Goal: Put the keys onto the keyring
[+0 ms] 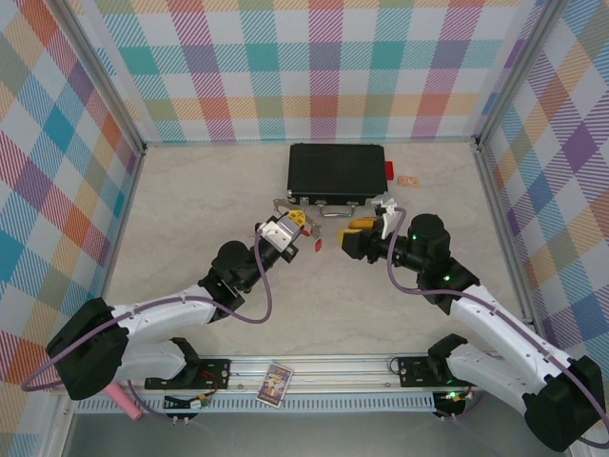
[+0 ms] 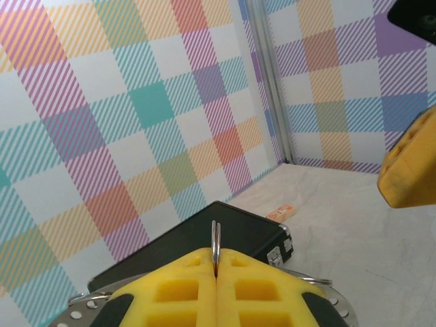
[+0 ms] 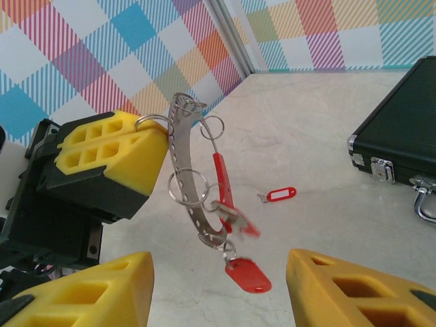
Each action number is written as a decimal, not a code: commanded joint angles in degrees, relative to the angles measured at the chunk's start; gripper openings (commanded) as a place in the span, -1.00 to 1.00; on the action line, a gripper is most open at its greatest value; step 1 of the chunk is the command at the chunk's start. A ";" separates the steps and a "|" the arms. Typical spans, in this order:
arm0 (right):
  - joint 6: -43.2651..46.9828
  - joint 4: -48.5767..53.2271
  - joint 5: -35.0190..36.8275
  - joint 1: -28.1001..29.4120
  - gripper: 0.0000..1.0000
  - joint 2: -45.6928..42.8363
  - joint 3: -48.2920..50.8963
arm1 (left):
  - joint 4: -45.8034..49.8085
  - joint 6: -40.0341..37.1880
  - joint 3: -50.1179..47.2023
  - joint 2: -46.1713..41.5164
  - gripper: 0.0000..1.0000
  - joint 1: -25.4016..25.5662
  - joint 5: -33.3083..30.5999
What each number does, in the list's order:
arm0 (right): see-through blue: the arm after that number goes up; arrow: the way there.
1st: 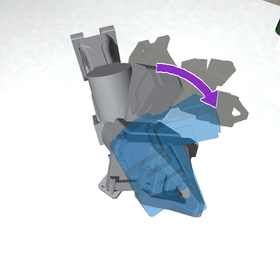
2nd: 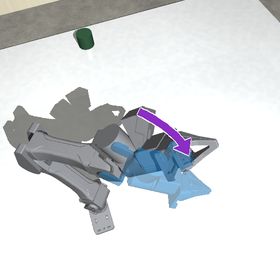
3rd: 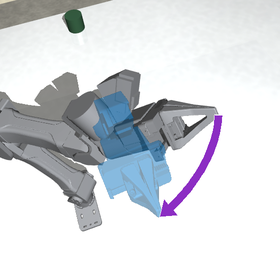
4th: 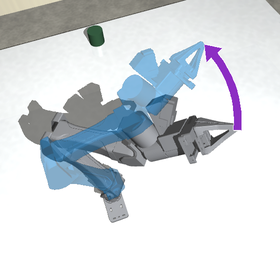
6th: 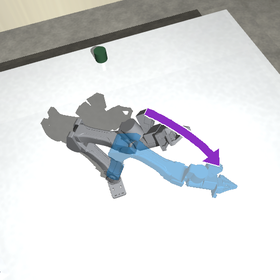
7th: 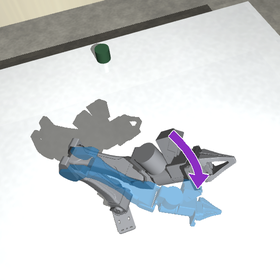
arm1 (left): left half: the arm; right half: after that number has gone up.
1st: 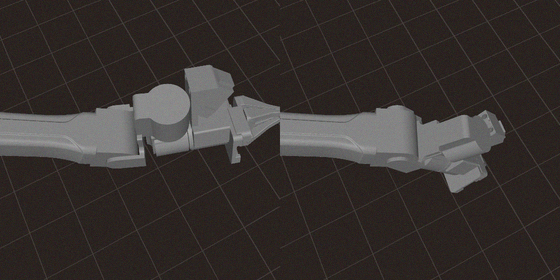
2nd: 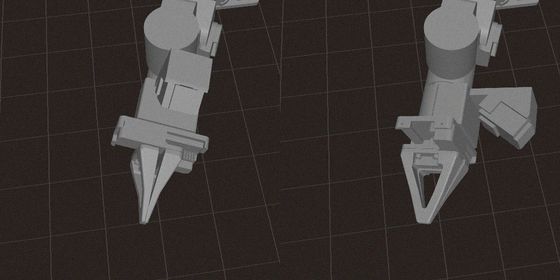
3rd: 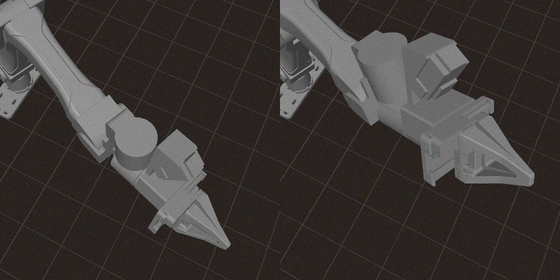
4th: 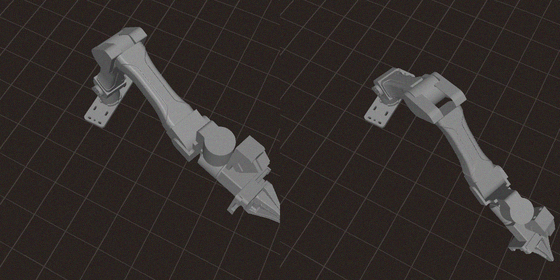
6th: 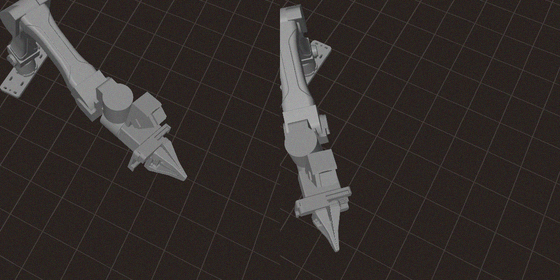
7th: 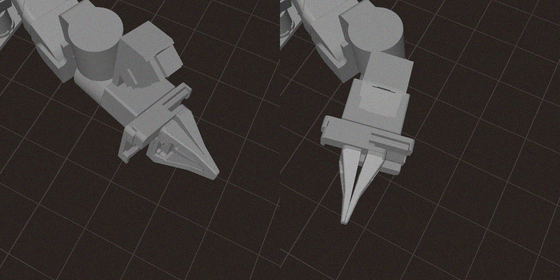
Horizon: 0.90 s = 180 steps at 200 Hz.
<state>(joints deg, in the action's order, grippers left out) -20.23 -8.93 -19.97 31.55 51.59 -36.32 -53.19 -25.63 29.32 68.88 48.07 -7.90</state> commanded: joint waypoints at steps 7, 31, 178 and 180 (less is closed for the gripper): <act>1.02 -1.07 0.11 0.26 0.07 0.24 -0.10 | -6.71 -4.20 -0.83 0.13 -1.00 1.37 -1.25; 0.96 -1.27 -0.14 0.28 0.07 0.47 -0.11 | -6.80 -4.60 -1.02 0.20 -1.00 1.66 -1.20; -0.91 -7.66 -9.43 -3.41 -0.11 5.45 -4.19 | -2.12 30.46 2.08 -1.71 -1.00 -6.10 23.11; -1.18 -8.05 -9.99 -3.66 -0.13 5.71 -4.29 | -2.41 31.16 2.06 -1.62 -1.00 -6.38 23.81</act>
<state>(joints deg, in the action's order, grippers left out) -18.68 -11.75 -22.72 30.11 55.33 -37.87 -51.18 -6.28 29.89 67.53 44.80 5.28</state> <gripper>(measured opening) 0.460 0.045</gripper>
